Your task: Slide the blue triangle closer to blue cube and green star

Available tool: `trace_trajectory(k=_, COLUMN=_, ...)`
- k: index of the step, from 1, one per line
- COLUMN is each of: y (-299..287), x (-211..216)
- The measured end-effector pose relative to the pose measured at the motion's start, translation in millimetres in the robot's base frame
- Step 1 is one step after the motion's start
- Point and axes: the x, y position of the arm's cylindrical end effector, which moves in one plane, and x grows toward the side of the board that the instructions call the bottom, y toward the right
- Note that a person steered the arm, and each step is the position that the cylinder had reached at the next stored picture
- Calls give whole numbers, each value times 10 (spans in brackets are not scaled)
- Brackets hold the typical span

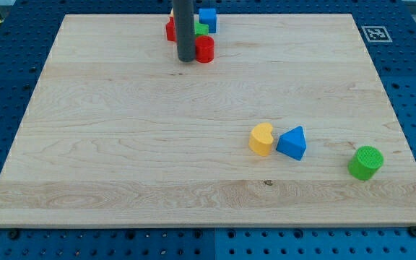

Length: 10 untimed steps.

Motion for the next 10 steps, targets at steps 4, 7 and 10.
trace_trajectory(k=4, y=81, x=1555)
trace_trajectory(k=7, y=1593, x=2597)
trace_trajectory(k=10, y=1727, x=2077)
